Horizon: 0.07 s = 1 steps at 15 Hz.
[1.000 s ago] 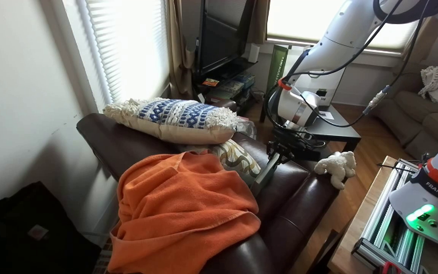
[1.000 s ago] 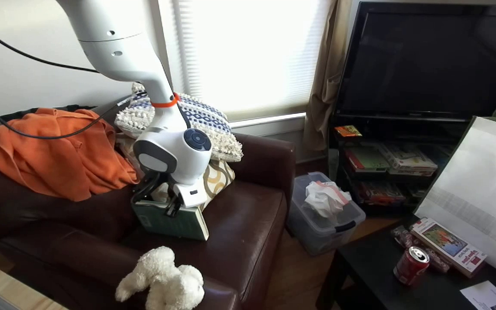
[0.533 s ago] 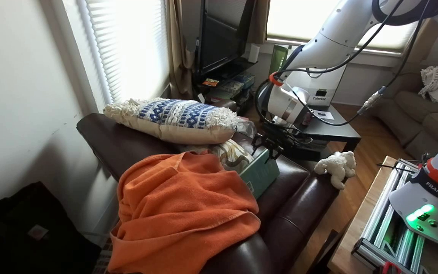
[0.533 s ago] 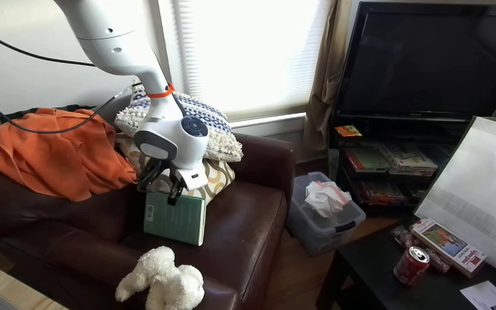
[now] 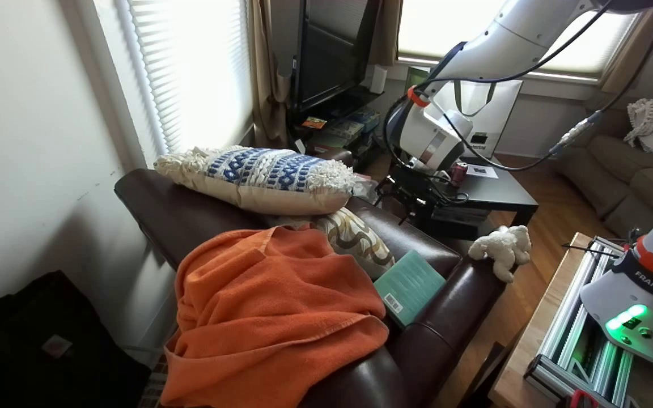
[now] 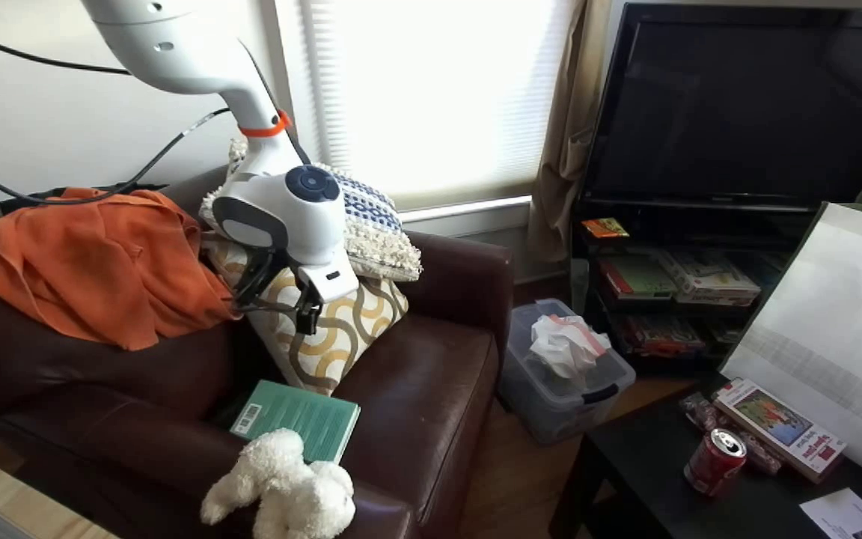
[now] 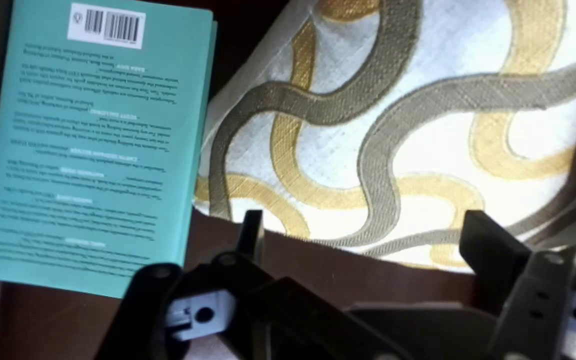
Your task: Put the book on the seat of the sofa
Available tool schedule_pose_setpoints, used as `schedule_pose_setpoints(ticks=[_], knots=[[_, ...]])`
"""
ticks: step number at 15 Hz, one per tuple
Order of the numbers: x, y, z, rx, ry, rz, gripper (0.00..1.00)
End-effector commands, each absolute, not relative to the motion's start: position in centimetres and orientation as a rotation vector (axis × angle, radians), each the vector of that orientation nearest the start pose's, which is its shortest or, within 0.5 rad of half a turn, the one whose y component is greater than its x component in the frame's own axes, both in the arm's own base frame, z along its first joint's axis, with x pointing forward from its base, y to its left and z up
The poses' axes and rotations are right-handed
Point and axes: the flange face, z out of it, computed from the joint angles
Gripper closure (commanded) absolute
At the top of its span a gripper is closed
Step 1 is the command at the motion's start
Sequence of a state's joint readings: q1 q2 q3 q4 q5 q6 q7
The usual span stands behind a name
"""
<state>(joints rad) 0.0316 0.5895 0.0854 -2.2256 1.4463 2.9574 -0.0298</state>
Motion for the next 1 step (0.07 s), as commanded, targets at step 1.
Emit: schedule_pose_setpoints(ticks=[1], knots=[[48.77,-1.0,11.53,-2.2,1.691,-0.163,0.0]])
